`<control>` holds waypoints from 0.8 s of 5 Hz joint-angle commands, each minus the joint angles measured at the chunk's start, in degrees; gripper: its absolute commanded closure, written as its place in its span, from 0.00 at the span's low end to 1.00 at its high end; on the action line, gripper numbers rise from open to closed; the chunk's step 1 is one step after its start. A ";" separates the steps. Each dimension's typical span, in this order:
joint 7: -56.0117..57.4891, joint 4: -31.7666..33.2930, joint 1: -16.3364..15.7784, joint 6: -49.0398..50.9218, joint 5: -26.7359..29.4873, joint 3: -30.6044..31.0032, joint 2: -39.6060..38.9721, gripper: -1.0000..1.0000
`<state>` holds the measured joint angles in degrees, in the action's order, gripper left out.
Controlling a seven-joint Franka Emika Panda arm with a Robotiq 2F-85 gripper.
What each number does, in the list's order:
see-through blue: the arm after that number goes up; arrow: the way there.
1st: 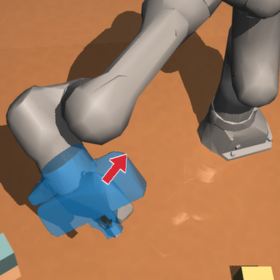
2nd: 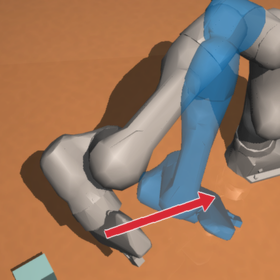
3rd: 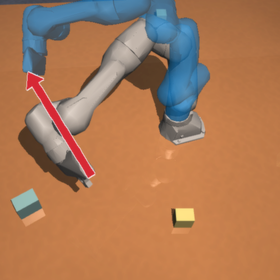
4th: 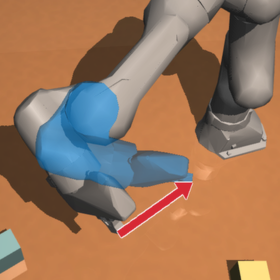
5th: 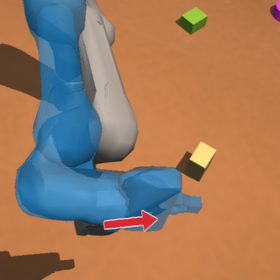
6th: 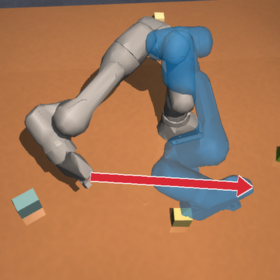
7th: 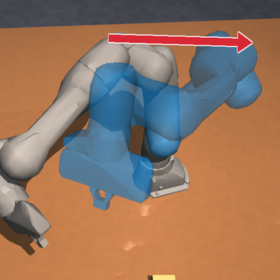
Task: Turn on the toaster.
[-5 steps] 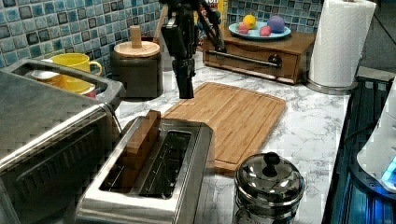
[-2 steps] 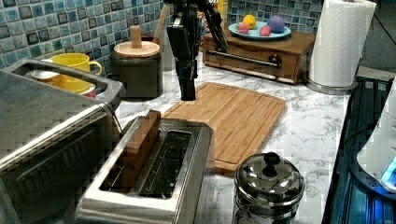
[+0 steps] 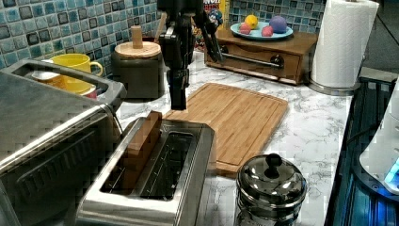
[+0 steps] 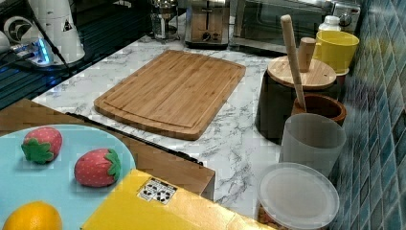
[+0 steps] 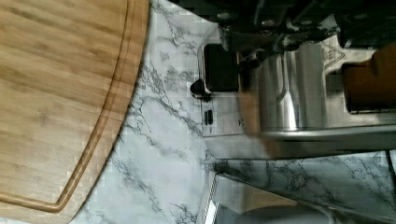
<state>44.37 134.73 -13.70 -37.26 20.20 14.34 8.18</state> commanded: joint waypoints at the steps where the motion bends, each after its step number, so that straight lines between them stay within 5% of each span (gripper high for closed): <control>1: -8.20 -2.89 2.90 -1.95 0.18 -1.21 -7.56 1.00; 4: -7.51 -9.21 2.23 -1.77 -2.65 -0.24 -24.34 1.00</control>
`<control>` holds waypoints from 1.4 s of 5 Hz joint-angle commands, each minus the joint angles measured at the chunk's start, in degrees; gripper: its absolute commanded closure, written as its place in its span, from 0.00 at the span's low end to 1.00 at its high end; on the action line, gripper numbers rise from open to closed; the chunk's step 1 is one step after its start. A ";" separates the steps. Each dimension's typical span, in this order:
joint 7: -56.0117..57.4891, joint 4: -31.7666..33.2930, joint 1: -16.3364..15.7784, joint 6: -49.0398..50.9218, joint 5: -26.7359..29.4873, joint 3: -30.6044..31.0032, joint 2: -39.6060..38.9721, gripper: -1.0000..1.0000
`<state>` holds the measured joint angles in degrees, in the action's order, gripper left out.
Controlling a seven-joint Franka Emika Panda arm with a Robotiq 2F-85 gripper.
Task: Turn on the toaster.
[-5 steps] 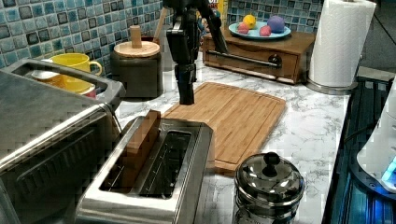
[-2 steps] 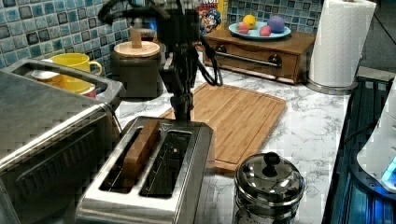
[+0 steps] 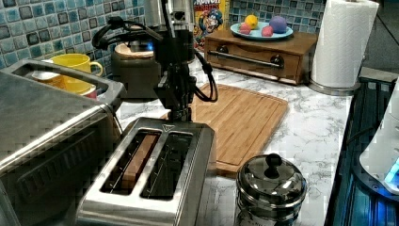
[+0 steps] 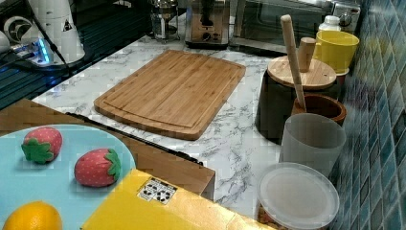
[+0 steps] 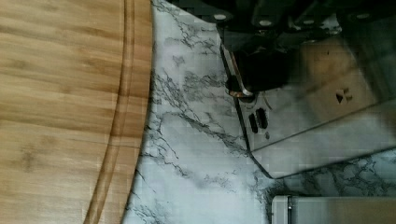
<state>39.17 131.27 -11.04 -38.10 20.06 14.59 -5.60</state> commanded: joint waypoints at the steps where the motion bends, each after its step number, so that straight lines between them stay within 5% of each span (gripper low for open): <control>1: -4.20 -6.58 -0.94 0.43 -5.24 -1.02 -15.13 1.00; 7: -5.79 -5.27 -0.01 0.19 -7.51 -0.50 -17.10 1.00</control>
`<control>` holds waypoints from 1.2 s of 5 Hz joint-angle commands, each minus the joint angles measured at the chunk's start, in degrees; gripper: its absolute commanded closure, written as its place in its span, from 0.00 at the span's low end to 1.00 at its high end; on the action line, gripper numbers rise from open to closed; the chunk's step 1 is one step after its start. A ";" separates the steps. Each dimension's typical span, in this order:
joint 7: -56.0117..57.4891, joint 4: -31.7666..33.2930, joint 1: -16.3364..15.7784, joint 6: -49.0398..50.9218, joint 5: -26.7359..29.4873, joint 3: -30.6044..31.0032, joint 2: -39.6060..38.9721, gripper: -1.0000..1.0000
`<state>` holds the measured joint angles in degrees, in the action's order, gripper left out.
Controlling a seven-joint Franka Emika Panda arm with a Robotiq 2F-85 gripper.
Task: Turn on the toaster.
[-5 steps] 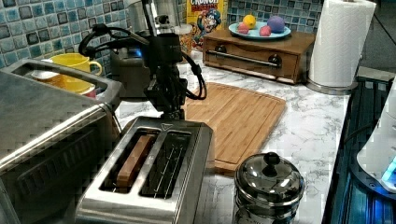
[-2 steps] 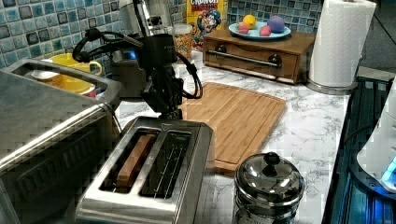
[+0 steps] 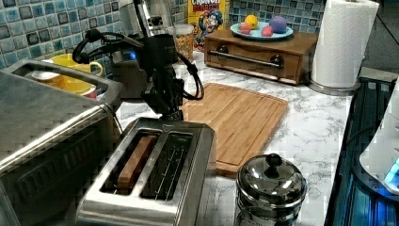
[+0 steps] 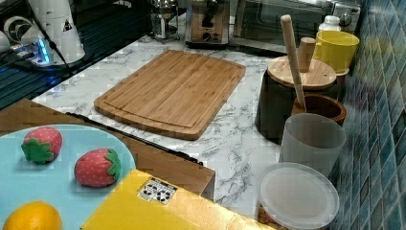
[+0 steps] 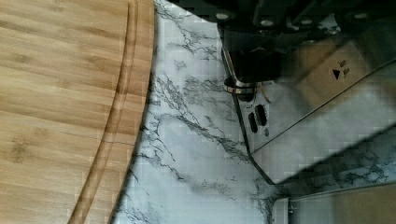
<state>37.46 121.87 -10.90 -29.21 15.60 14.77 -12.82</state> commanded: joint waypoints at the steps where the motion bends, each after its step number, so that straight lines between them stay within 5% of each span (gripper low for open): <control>1: -3.75 4.11 -1.11 -8.64 -2.57 -1.63 -9.79 1.00; 6: -3.22 4.07 -2.62 -8.51 -1.83 -3.13 -9.67 1.00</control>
